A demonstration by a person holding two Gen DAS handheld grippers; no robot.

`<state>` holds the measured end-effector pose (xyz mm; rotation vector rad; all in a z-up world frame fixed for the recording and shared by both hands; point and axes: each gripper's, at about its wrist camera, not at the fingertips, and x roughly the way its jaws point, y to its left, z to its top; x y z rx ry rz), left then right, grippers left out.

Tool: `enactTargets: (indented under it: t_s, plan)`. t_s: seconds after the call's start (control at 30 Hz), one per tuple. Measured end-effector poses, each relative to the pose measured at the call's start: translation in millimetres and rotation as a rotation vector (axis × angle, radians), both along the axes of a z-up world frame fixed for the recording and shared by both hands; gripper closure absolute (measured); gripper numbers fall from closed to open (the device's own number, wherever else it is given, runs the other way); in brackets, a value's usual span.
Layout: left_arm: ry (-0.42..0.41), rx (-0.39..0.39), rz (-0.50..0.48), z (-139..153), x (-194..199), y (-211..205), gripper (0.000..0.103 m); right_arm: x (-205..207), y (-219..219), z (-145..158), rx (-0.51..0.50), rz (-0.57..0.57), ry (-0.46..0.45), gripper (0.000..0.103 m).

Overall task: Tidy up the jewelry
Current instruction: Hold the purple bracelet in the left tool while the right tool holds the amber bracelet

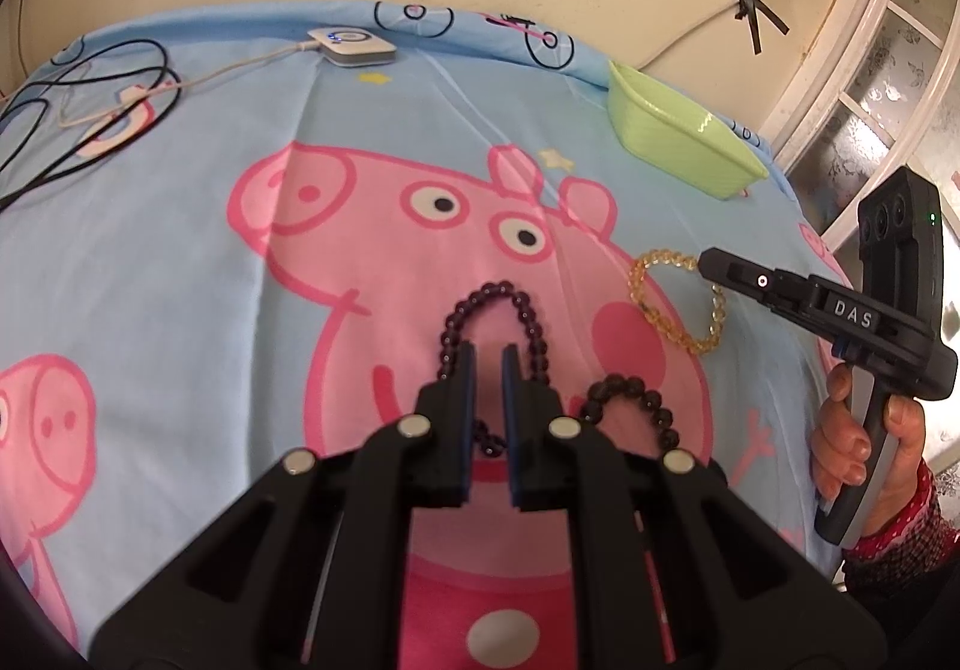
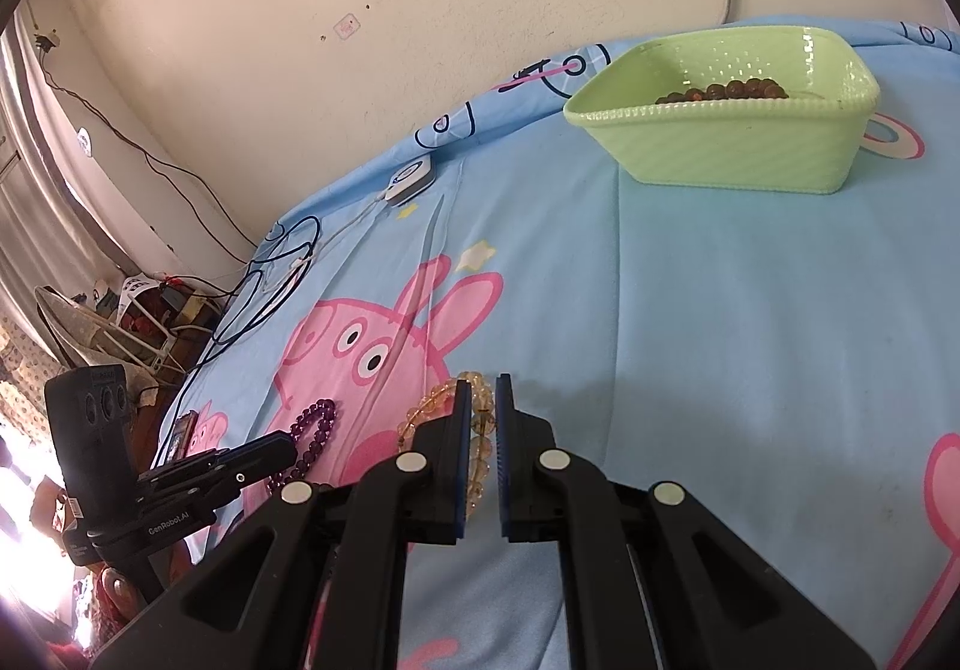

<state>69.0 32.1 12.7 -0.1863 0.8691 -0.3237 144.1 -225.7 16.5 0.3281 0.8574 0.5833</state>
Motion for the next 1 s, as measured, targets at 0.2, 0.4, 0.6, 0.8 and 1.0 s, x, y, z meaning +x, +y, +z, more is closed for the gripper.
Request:
enactTargets:
  t_s: [0.2, 0.4, 0.6, 0.8, 1.0]
  plan:
    - [0.002, -0.008, 0.002, 0.3, -1.2, -0.4, 0.095, 0.2, -0.1, 0.1, -0.001, 0.002, 0.000, 0.103]
    - [0.002, -0.008, 0.003, 0.4, -2.5, -1.8, 0.095, 0.3, 0.1, 0.1, -0.001, 0.002, 0.001, 0.103]
    - [0.002, -0.006, 0.003, 0.4, -1.4, -1.4, 0.095, -0.1, 0.2, -0.4, -0.002, 0.002, 0.002, 0.103]
    - [0.005, 0.004, 0.004, -0.4, -0.8, -2.6, 0.095, 0.0, 0.1, -0.7, -0.003, 0.002, 0.003, 0.103]
    - [0.004, 0.001, 0.005, -0.4, 0.2, -2.2, 0.095, -0.3, -0.2, -0.9, -0.003, 0.002, 0.003, 0.103]
